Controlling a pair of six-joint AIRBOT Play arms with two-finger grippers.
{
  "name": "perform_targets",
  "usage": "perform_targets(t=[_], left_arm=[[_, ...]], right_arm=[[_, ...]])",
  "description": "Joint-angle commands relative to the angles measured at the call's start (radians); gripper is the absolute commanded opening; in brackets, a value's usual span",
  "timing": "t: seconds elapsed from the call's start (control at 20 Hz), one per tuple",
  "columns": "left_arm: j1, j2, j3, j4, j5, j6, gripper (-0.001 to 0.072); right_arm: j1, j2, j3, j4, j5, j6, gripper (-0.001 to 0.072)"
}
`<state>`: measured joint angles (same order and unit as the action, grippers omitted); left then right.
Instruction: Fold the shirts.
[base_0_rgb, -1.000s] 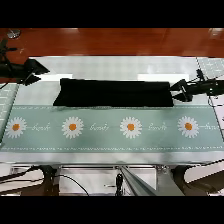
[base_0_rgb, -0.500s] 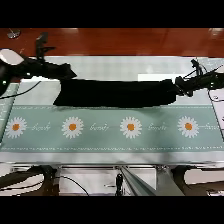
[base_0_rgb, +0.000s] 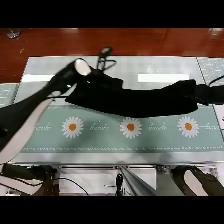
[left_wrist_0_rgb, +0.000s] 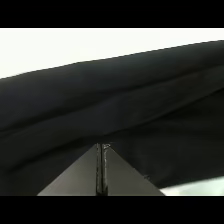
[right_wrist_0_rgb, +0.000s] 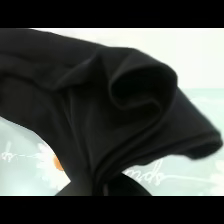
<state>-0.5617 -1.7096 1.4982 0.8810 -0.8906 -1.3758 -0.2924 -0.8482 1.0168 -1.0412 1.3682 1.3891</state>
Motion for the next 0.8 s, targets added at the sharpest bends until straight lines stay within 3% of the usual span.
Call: perform_targets(t=[0.0,0.25,0.35,0.4,0.55,0.75], left_arm=[[-0.159,-0.167,0.146,0.0,-0.066,-0.108,0.0019],[-0.312,-0.257,0.193,-0.09,-0.065,-0.17,0.002],[-0.336,-0.255,0.204,-0.125,-0.087,-0.142,0.0021],[-0.323,-0.255,0.226,-0.122,-0.112,-0.084,0.0021],[-0.163,-0.243,0.307,-0.122,-0.261,-0.05,0.002],[0.179,-0.119,0.313,-0.101,-0.366,-0.107,0.002]], right_arm=[[0.001,0.18,-0.028,-0.006,0.023,0.082,0.0031],[0.001,0.209,-0.028,0.036,0.043,0.1,0.0031],[0.001,0.209,-0.028,0.037,0.043,0.1,0.0031],[0.001,0.209,-0.028,0.037,0.043,0.101,0.0031],[0.001,0.209,-0.028,0.068,0.042,0.109,0.0031],[0.008,0.178,-0.027,0.206,0.021,0.101,0.0031]])
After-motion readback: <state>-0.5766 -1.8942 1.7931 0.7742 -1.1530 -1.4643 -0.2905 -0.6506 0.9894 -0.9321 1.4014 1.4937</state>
